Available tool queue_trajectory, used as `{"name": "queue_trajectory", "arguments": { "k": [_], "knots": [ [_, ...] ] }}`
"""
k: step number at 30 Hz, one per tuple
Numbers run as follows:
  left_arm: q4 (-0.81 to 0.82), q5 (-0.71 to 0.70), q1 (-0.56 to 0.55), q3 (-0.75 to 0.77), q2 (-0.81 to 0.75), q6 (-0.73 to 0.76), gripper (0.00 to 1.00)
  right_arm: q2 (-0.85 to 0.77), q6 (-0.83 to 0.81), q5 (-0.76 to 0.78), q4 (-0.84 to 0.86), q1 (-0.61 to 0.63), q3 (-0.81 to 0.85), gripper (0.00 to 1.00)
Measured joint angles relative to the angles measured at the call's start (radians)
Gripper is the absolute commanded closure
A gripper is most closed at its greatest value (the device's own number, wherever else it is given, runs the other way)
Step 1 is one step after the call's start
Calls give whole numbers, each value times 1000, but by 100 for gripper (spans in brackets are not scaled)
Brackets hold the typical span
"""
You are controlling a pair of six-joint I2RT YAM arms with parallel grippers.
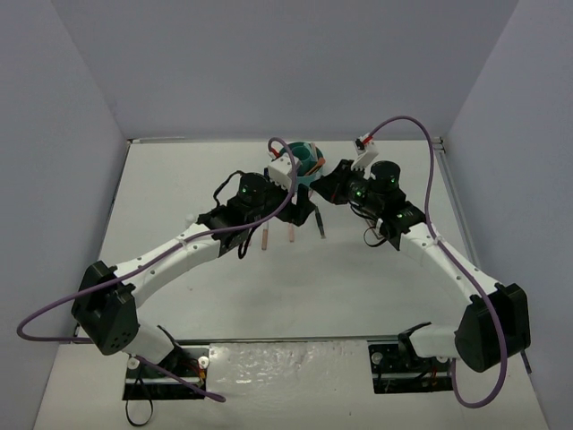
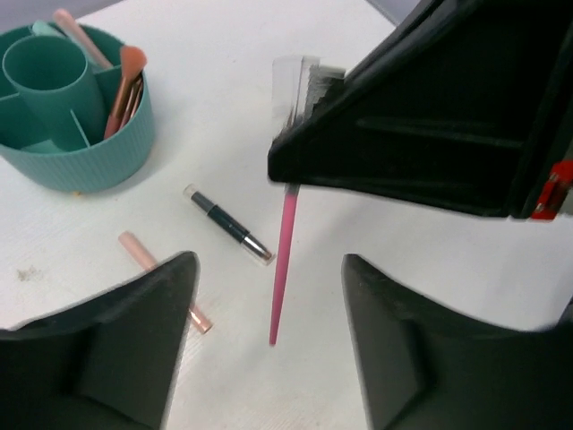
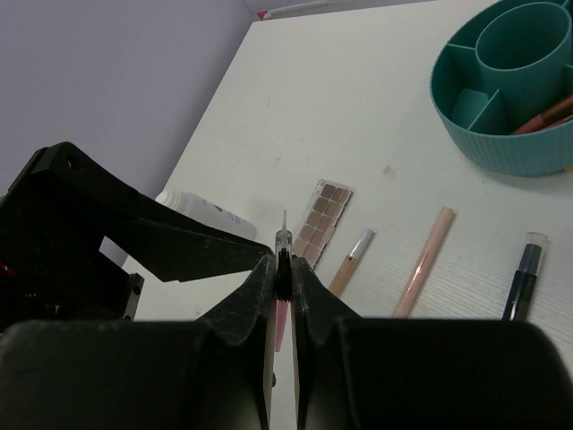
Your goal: Organize the makeup
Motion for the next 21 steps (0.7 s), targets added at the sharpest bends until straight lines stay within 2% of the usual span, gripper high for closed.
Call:
{"name": "queue_trajectory", "arguments": {
  "k": [7,13,21],
  "knots": [
    [-40,-89,34,-75,-20,-50,3,41,-45,134,13,-28,0,100],
    [-161,-218,87,-148,-108,-98,3,130,-80,285,163,-44,0,100],
    [-303,-355,90,-186,-202,-156,3,339,-107,386,409,-59,36,100]
  ]
}}
